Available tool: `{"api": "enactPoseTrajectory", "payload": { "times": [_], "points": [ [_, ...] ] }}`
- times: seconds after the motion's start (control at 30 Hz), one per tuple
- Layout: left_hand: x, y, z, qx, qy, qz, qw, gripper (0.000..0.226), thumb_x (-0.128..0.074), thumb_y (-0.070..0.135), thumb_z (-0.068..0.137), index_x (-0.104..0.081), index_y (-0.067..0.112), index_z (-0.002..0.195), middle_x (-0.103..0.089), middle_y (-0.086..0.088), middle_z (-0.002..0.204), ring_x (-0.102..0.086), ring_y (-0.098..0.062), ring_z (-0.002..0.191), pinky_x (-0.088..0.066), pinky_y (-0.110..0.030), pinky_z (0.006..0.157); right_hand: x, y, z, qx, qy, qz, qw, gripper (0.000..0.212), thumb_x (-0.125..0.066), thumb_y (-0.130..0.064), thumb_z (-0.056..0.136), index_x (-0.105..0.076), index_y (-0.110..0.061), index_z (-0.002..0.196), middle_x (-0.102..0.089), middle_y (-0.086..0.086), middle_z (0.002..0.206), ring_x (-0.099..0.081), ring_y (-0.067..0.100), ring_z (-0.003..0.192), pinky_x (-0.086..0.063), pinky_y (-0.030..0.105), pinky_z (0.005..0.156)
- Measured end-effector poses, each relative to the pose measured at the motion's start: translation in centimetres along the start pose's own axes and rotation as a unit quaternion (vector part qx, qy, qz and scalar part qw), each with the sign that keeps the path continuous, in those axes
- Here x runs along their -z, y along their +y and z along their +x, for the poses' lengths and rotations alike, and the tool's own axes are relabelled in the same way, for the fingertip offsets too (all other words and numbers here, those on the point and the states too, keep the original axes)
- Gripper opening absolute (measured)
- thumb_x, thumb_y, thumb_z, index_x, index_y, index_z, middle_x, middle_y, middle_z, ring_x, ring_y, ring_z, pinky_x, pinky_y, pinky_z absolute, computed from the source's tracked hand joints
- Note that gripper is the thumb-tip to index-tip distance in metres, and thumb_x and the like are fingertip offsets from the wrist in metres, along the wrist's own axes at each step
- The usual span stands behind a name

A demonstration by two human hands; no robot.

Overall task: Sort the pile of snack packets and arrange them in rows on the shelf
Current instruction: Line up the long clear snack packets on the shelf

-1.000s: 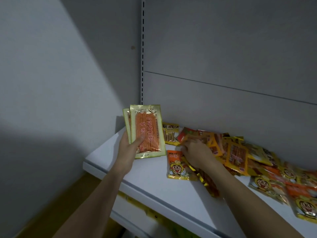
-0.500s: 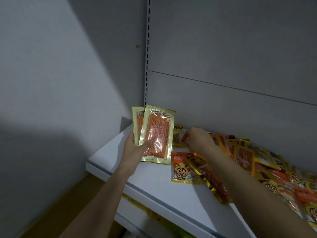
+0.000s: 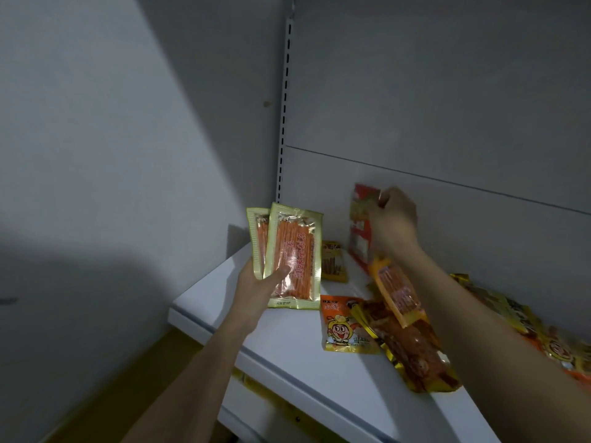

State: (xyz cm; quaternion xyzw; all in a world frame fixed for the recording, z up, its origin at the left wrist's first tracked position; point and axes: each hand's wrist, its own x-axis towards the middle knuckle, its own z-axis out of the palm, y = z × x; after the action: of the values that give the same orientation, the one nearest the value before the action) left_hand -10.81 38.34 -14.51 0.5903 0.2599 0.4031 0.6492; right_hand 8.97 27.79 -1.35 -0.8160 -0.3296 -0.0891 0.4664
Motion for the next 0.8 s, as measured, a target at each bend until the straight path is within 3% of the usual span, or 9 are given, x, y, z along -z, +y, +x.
{"api": "enactPoseTrajectory", "payload": {
  "times": [0.1, 0.2, 0.3, 0.4, 0.5, 0.6, 0.67, 0.73, 0.8],
  "points": [
    [-0.1, 0.5, -0.6, -0.007, 0.020, -0.043, 0.999, 0.044, -0.074, 0.014, 0.090, -0.060, 0.027, 0.130, -0.073, 0.008, 0.118, -0.069, -0.012, 0.110, -0.056, -0.030, 0.092, 1.8, -3.2, -0.5, 0.027, 0.006, 0.029, 0.999, 0.020, -0.049, -0.029, 0.094, -0.046, -0.011, 0.084, -0.063, 0.013, 0.076, -0.065, 0.034, 0.068, -0.054, 0.045, 0.062],
    [-0.5, 1.5, -1.3, -0.020, 0.043, -0.071, 0.996, 0.043, -0.070, 0.012, 0.092, -0.059, 0.023, 0.132, -0.074, 0.008, 0.117, -0.070, -0.012, 0.108, -0.056, -0.019, 0.080, 2.1, -5.8, -2.1, 0.028, -0.071, 0.037, 0.996, 0.026, -0.053, -0.026, 0.088, -0.058, -0.001, 0.084, -0.069, 0.018, 0.072, -0.069, 0.033, 0.057, -0.060, 0.048, 0.063],
    [-1.5, 2.5, -2.1, -0.034, 0.006, -0.053, 0.998, 0.046, -0.068, 0.018, 0.093, -0.054, 0.020, 0.137, -0.072, 0.000, 0.121, -0.069, -0.019, 0.111, -0.057, -0.032, 0.090, 1.0, -6.9, -4.1, 0.010, -0.169, 0.079, 0.982, 0.025, -0.055, -0.021, 0.092, -0.059, 0.001, 0.080, -0.069, 0.020, 0.068, -0.070, 0.035, 0.061, -0.061, 0.047, 0.064],
    [-2.8, 3.8, -3.3, -0.016, -0.052, -0.057, 0.997, 0.049, -0.061, 0.038, 0.094, -0.052, 0.024, 0.139, -0.072, -0.003, 0.121, -0.071, -0.022, 0.109, -0.057, -0.041, 0.092, -0.5, -7.1, -6.7, -0.033, -0.259, 0.180, 0.948, 0.015, -0.050, -0.012, 0.097, -0.059, -0.003, 0.090, -0.070, 0.019, 0.077, -0.071, 0.034, 0.068, -0.062, 0.045, 0.069],
    [-3.1, 4.1, -4.1, 0.024, -0.084, -0.098, 0.991, 0.059, -0.066, 0.042, 0.084, -0.053, 0.024, 0.138, -0.072, -0.003, 0.123, -0.069, -0.023, 0.112, -0.054, -0.044, 0.096, -1.7, -6.4, -7.8, -0.014, -0.253, 0.206, 0.945, 0.013, -0.049, -0.010, 0.097, -0.061, -0.007, 0.093, -0.068, 0.009, 0.084, -0.069, 0.024, 0.075, -0.060, 0.035, 0.073],
    [-2.5, 3.6, -4.7, 0.035, -0.066, -0.090, 0.993, 0.053, -0.074, 0.020, 0.086, -0.055, 0.021, 0.136, -0.074, -0.003, 0.118, -0.072, -0.024, 0.107, -0.058, -0.044, 0.090, -1.1, -5.9, -8.6, -0.034, -0.250, 0.271, 0.929, 0.013, -0.049, -0.013, 0.102, -0.058, -0.008, 0.095, -0.066, 0.008, 0.087, -0.066, 0.021, 0.073, -0.058, 0.034, 0.071],
    [-2.0, 3.2, -5.1, 0.038, -0.044, -0.088, 0.994, 0.051, -0.075, 0.010, 0.087, -0.056, 0.021, 0.134, -0.075, -0.002, 0.114, -0.073, -0.024, 0.103, -0.060, -0.044, 0.084, -0.2, -4.8, -8.8, 0.007, -0.153, 0.222, 0.963, 0.007, -0.054, -0.015, 0.100, -0.059, -0.012, 0.103, -0.063, 0.002, 0.096, -0.065, 0.016, 0.083, -0.057, 0.034, 0.075],
    [-1.9, 3.0, -5.4, 0.035, -0.028, -0.097, 0.994, 0.050, -0.076, 0.009, 0.087, -0.057, 0.022, 0.131, -0.076, 0.001, 0.112, -0.074, -0.021, 0.101, -0.061, -0.038, 0.077, 0.6, -3.2, -9.2, 0.031, -0.068, 0.118, 0.990, 0.025, -0.063, -0.024, 0.094, -0.053, -0.019, 0.116, -0.056, -0.001, 0.113, -0.058, 0.015, 0.101, -0.054, 0.037, 0.084],
    [-2.1, 2.8, -5.8, 0.039, -0.014, -0.109, 0.993, 0.050, -0.077, 0.010, 0.086, -0.058, 0.023, 0.130, -0.076, 0.000, 0.113, -0.074, -0.020, 0.100, -0.061, -0.038, 0.073, 1.3, -1.6, -10.2, -0.036, -0.099, 0.076, 0.992, 0.057, -0.073, -0.036, 0.086, -0.042, -0.022, 0.132, -0.048, 0.003, 0.129, -0.053, 0.020, 0.115, -0.054, 0.042, 0.090]
  ]
}}
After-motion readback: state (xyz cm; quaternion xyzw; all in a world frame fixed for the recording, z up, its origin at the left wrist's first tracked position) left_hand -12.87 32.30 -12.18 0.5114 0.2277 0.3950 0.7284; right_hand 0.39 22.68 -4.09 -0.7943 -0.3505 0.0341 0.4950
